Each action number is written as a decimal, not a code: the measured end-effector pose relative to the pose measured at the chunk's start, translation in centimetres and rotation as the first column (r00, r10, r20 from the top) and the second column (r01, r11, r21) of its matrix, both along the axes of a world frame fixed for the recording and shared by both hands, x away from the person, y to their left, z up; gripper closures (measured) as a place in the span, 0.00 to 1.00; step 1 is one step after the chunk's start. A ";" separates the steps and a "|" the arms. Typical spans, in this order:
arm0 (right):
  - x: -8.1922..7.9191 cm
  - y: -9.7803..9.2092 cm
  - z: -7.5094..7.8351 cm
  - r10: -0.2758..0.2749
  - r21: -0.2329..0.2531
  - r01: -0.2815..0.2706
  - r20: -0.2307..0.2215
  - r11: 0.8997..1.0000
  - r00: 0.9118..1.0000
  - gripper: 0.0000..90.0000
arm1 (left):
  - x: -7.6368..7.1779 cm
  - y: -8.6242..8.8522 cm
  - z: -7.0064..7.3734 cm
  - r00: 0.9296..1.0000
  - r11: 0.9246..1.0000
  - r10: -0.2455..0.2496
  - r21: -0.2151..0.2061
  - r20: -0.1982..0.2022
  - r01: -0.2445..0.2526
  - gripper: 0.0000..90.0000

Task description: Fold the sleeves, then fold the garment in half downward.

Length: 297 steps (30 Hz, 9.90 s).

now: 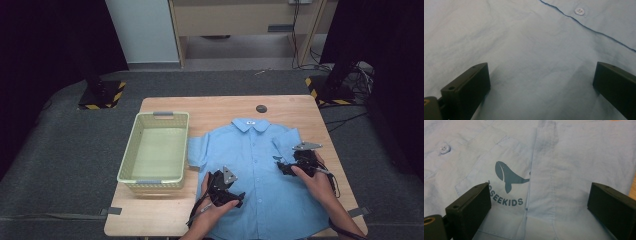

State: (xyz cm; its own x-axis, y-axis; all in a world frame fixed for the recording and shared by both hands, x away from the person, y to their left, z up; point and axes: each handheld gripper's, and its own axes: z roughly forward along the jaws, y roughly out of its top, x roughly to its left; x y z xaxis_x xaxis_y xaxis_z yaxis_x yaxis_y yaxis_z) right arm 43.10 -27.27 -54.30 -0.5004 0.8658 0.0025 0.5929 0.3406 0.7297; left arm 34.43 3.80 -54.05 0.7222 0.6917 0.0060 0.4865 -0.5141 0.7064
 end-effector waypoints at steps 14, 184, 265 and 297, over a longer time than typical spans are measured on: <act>-0.9 -2.2 0.0 0.002 -0.001 -0.002 0.002 1.000 1.000 0.06 | 0.1 -2.2 0.0 1.000 1.000 0.002 0.003 -0.002 -0.002 0.00; -2.9 -1.7 0.0 0.022 -0.001 -0.022 0.001 1.000 1.000 0.06 | 12.1 -0.9 4.3 0.968 0.968 0.250 -0.014 -0.007 -0.250 0.87; 9.4 -6.2 1.6 -0.080 0.074 0.090 -0.121 0.993 0.989 0.39 | 18.6 3.5 1.2 0.951 0.953 0.302 0.024 -0.059 -0.301 0.20; 9.2 -3.8 1.9 -0.012 0.028 0.015 -0.126 0.999 0.992 0.97 | 17.4 2.1 1.6 0.978 0.980 0.196 -0.022 -0.070 -0.197 0.93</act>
